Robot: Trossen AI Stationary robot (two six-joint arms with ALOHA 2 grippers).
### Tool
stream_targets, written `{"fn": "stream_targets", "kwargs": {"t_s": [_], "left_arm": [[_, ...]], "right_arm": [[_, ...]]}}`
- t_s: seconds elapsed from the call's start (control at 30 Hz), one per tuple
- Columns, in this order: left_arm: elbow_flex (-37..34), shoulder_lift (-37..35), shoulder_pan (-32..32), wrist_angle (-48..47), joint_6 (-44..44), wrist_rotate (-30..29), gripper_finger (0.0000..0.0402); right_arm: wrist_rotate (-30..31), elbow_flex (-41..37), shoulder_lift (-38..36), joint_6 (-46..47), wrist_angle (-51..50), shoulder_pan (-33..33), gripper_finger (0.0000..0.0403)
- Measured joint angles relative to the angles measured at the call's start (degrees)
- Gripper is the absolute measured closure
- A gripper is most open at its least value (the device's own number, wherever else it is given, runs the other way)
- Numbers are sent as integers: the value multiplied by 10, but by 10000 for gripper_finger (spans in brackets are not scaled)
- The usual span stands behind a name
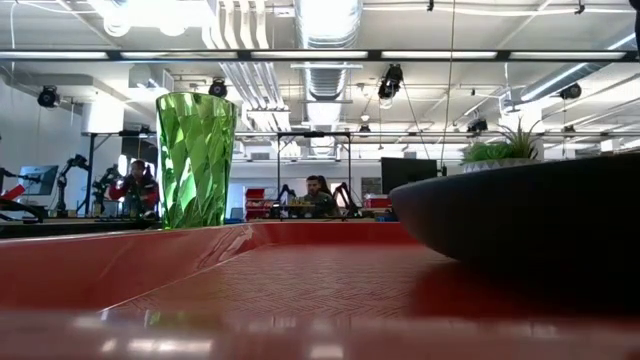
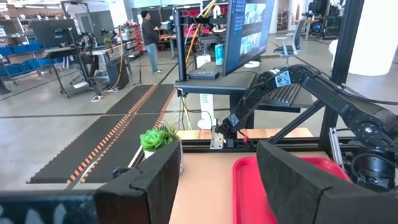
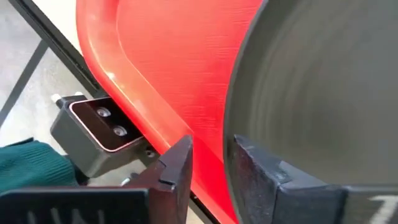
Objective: Pick and place plate/cup/fork/spoon on tray
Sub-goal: Put the black plate on the red serving tray, then put the green cup to the top left side of the black plate on the red serving tray
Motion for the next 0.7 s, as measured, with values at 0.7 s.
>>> {"fn": "stream_targets", "kwargs": {"t_s": [0.7], "left_arm": [[1,-3,0,-25,1,0,207]], "right_arm": [[188,244,-1,-139,-393,-50,284]]}}
